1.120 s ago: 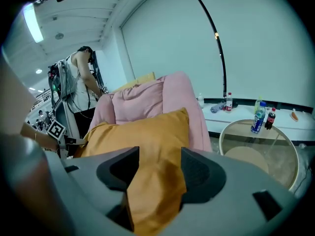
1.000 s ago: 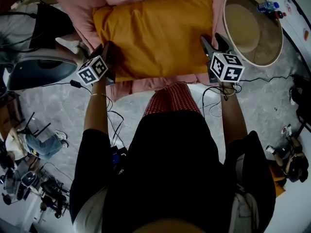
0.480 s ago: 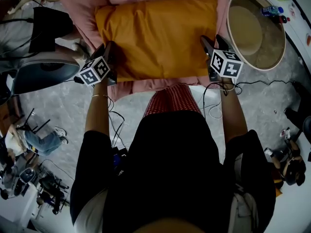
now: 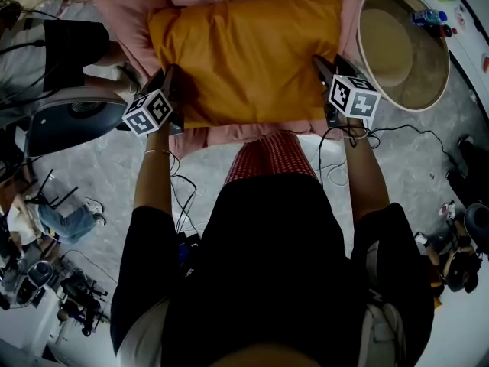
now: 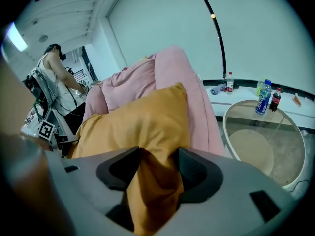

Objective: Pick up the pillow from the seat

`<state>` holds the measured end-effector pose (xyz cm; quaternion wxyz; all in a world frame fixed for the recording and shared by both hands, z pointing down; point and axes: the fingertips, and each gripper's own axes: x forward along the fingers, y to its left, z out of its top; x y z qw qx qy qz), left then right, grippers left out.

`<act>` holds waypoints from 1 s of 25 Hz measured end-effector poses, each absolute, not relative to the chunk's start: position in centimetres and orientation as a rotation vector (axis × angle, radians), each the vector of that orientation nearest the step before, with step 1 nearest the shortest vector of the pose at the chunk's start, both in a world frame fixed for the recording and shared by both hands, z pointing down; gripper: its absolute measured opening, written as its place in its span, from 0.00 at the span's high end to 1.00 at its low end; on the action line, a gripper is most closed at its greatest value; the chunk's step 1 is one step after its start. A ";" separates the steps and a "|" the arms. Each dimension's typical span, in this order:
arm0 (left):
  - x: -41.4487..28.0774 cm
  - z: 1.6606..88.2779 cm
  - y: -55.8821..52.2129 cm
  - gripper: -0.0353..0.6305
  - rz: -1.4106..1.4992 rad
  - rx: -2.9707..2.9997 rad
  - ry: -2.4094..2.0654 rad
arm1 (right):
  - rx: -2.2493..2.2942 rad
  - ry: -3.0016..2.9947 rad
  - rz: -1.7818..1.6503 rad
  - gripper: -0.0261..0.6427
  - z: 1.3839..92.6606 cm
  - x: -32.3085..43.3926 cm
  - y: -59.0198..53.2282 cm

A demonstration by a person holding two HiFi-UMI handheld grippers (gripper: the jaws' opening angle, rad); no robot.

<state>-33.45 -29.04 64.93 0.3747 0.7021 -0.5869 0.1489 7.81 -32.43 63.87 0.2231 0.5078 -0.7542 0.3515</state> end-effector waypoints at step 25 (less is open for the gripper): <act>-33.4 64.3 -28.8 0.83 0.355 1.789 -1.531 | 1.458 -2.107 0.931 0.78 63.1 7.0 -32.0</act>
